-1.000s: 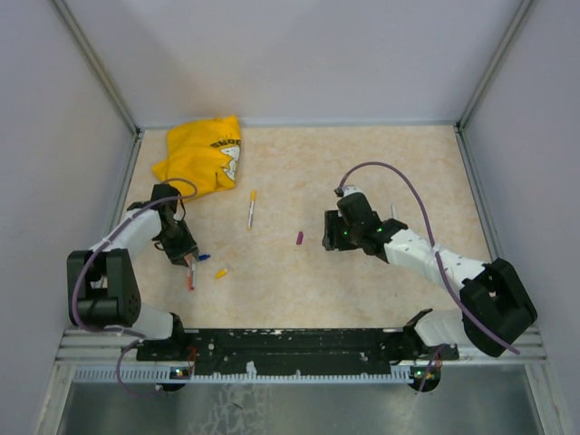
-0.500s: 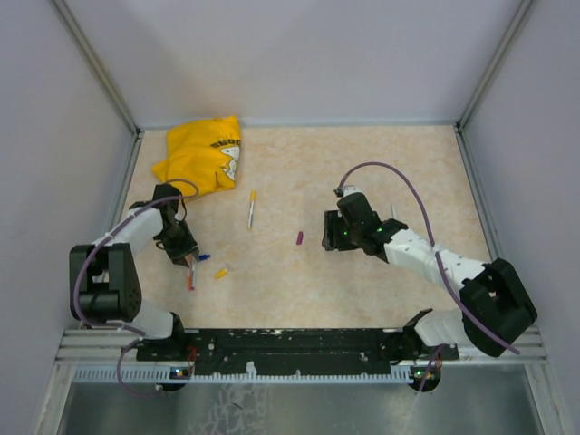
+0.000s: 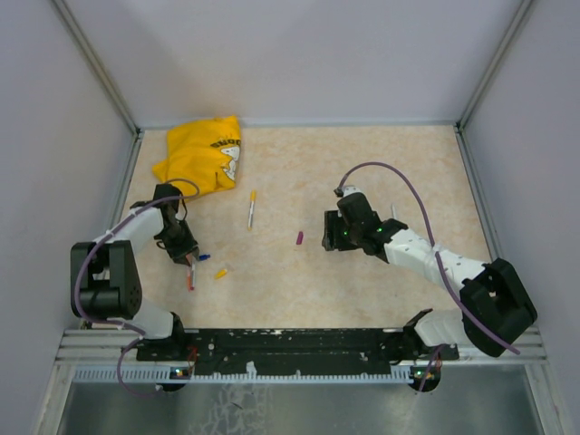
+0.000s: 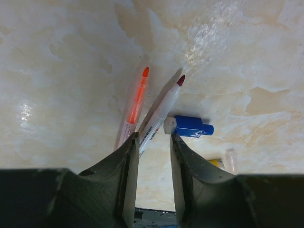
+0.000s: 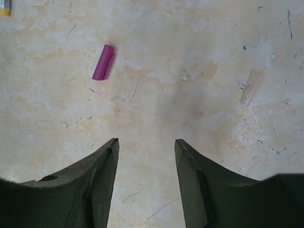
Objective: Insert the pens into the pen caps
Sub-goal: Pick up the pen from the center of the board.
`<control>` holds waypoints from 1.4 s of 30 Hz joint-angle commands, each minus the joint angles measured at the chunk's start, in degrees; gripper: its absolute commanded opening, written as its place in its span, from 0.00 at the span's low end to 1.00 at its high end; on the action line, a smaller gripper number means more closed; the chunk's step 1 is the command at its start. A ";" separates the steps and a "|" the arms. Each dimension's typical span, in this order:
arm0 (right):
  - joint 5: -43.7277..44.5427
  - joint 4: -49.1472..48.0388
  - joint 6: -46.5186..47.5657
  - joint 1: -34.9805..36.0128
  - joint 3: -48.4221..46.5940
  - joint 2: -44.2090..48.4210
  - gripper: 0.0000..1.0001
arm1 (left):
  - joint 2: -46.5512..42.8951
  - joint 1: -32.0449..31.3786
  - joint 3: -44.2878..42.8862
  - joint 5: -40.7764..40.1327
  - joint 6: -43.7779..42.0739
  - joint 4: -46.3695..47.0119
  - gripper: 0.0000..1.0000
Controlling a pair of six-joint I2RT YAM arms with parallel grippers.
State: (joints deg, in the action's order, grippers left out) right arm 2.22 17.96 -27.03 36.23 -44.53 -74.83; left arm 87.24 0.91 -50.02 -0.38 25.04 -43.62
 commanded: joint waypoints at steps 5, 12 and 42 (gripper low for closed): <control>-0.11 -1.62 1.11 -0.37 -0.33 1.26 0.51 | 1.34 0.14 -0.54 0.62 -0.74 1.23 0.37; -0.11 -1.61 1.25 -0.32 -0.29 1.11 0.51 | 1.69 0.19 -0.56 1.29 -1.10 1.49 0.34; -0.89 -1.70 1.38 -0.37 -0.47 0.72 0.51 | -1.63 0.22 -3.50 1.74 -1.99 -3.18 0.31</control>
State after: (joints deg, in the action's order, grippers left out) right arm 2.02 17.98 -26.57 36.23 -44.53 -74.83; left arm 87.64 0.97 -52.14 1.98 23.33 -44.29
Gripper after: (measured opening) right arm 0.511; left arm 0.300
